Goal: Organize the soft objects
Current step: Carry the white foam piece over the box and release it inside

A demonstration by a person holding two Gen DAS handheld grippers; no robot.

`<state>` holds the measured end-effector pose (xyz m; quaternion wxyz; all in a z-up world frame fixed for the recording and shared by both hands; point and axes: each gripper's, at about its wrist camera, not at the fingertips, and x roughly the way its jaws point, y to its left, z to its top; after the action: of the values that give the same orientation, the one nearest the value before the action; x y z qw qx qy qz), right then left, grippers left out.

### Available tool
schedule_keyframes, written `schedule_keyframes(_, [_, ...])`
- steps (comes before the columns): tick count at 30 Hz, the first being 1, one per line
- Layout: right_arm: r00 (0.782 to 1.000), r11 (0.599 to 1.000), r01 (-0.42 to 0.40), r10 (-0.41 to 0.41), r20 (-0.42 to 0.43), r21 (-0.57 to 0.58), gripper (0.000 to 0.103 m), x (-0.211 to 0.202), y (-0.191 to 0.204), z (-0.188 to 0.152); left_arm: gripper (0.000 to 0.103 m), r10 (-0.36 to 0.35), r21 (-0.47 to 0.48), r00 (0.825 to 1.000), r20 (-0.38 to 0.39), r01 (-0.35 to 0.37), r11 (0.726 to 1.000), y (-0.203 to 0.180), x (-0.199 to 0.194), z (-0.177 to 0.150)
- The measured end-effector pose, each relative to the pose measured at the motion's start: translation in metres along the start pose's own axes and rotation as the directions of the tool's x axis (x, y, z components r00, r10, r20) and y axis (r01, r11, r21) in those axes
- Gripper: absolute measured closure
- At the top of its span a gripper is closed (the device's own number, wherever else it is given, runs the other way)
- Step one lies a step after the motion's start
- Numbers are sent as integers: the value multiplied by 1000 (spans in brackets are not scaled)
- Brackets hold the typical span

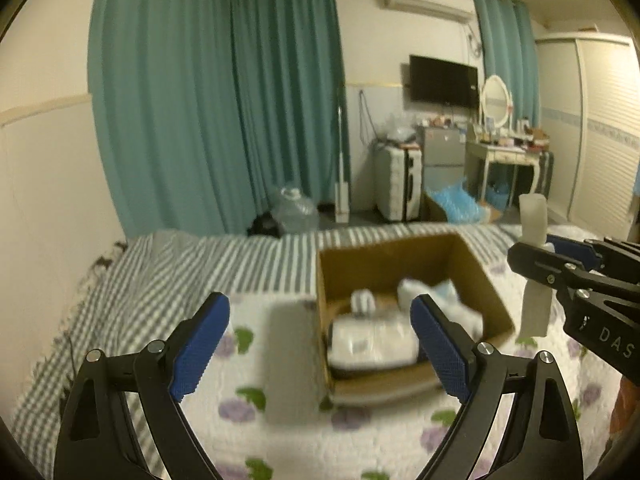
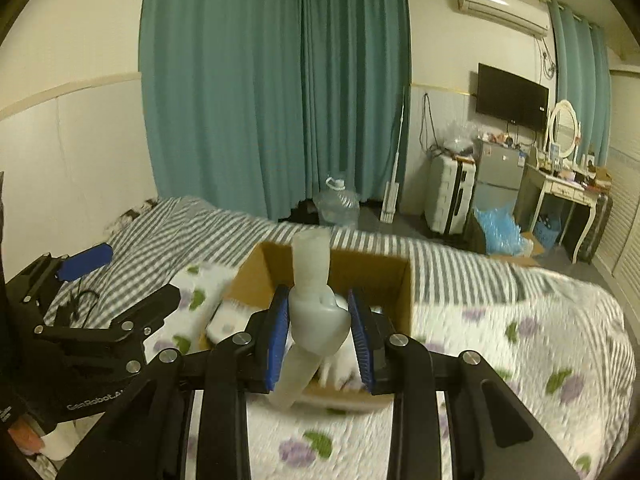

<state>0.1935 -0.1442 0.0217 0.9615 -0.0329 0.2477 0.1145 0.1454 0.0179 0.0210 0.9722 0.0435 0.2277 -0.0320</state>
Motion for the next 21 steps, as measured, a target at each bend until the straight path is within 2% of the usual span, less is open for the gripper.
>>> schedule_keyframes(3, [1000, 1000, -3, 3, -2, 1, 74, 24, -8, 19, 10, 22, 13, 1000, 21, -22, 1000, -3, 21, 16])
schedule_keyframes(8, [999, 1000, -12, 12, -45, -2, 74, 81, -20, 32, 10, 27, -7, 1000, 9, -27, 1000, -5, 69, 30])
schedule_keyframes(13, [994, 999, -17, 21, -105, 33, 74, 145, -38, 22, 10, 30, 31, 999, -16, -30, 999, -13, 112, 26])
schedule_keyframes(16, [991, 997, -22, 31, -131, 69, 74, 170, -52, 14, 10, 37, 48, 999, -34, -35, 998, -16, 130, 20])
schedule_keyframes(19, [988, 995, -27, 41, -149, 100, 69, 185, -60, 11, 10, 36, 41, 998, -50, -34, 999, -15, 141, 16])
schedule_keyframes(20, [988, 994, -22, 38, -148, 104, 56, 186, -62, 11, 10, 33, 37, 998, -54, -31, 999, -15, 142, 15])
schedule_keyframes(21, [989, 994, -11, 27, -143, 108, 35, 185, -64, 11, 10, 36, 35, 998, -55, -34, 999, -15, 142, 14])
